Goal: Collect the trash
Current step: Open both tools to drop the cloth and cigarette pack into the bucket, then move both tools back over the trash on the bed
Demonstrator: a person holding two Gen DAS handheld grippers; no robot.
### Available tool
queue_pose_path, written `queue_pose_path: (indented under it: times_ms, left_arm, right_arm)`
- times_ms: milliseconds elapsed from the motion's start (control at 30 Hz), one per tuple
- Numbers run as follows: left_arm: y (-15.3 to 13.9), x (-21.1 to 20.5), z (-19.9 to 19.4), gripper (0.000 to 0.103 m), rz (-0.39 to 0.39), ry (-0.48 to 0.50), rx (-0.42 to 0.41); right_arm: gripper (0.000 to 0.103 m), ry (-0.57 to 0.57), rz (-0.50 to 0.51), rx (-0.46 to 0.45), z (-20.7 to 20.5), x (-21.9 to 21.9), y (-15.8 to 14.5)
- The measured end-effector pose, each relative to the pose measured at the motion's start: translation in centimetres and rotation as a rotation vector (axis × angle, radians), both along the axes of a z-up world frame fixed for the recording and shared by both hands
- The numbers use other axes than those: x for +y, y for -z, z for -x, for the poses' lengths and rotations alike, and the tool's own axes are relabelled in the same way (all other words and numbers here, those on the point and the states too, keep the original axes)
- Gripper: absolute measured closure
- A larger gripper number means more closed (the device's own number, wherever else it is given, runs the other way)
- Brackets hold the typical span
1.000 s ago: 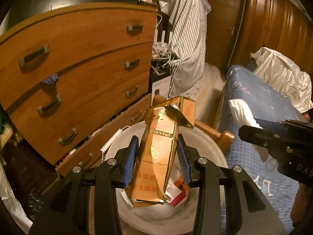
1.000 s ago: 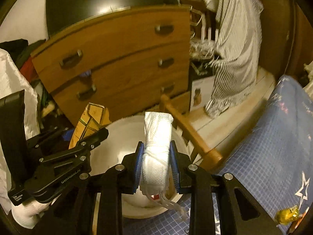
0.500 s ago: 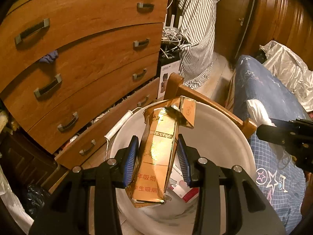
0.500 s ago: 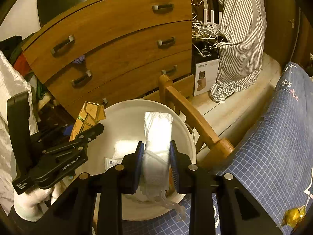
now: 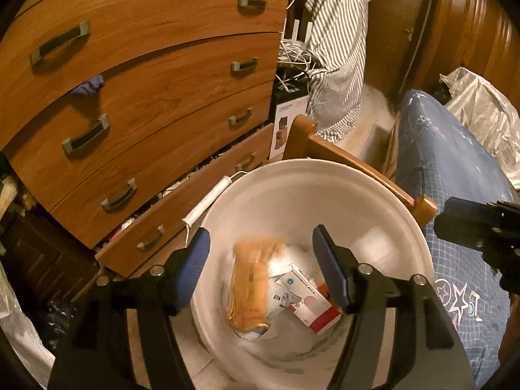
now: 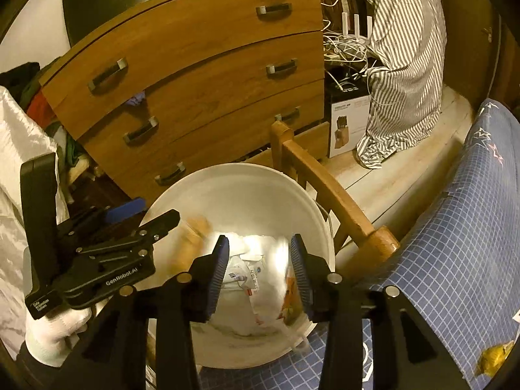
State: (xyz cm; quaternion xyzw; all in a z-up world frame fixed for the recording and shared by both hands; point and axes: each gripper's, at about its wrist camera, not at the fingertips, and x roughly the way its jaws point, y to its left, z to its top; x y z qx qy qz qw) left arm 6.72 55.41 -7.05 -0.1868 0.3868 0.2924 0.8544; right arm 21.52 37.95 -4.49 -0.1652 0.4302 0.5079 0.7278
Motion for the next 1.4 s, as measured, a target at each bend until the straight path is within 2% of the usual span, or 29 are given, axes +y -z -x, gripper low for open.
queue_pose_path:
  times_ms: [367,433,500,667,867,967,1133,1300,1400]
  left_arm:
    - [-0.1,-0.6,0.2,0.04,-0.004,0.004,-0.003]
    - [-0.3,-1.0,0.3,0.037,-0.008,0.006,-0.002]
    - [-0.4,-1.5,0.5,0.034,-0.01,0.008,-0.004]
    - [-0.6,-3.5,1.0,0.027,-0.013,0.029,-0.014]
    - [-1.1,-9.1,0.4,0.017,-0.021,0.116,-0.051]
    - [-1.5,-12.7,-0.7,0.013,-0.026,0.182,-0.073]
    - [-1.5,-19.5,-3.1,0.01,-0.024,0.317,-0.096]
    - [-0.4,-26.5,-6.2,0.01,-0.009,0.457,-0.082]
    - [0.5,-29.7,-7.5,0.01,0.007,0.52,-0.066]
  right_arm:
    - [0.061,0.019,-0.043,0.012,0.3,-2.6,-1.1]
    - [0.059,0.021,-0.056,0.005,0.6,-3.3,-1.6]
    - [0.053,0.023,-0.072,-0.014,1.2,-4.4,-2.3]
    - [0.023,0.043,-0.13,-0.06,2.3,-8.8,-3.5]
    - [0.02,0.098,-0.185,-0.138,4.0,-16.9,-3.9]
    - [0.019,0.149,-0.208,-0.194,4.9,-22.4,-3.9]
    - [0.019,0.282,-0.222,-0.238,5.4,-32.9,-3.0]
    - [0.019,0.391,-0.21,-0.211,5.2,-43.4,-0.7]
    - [0.019,0.474,-0.21,-0.164,3.9,-49.9,1.3]
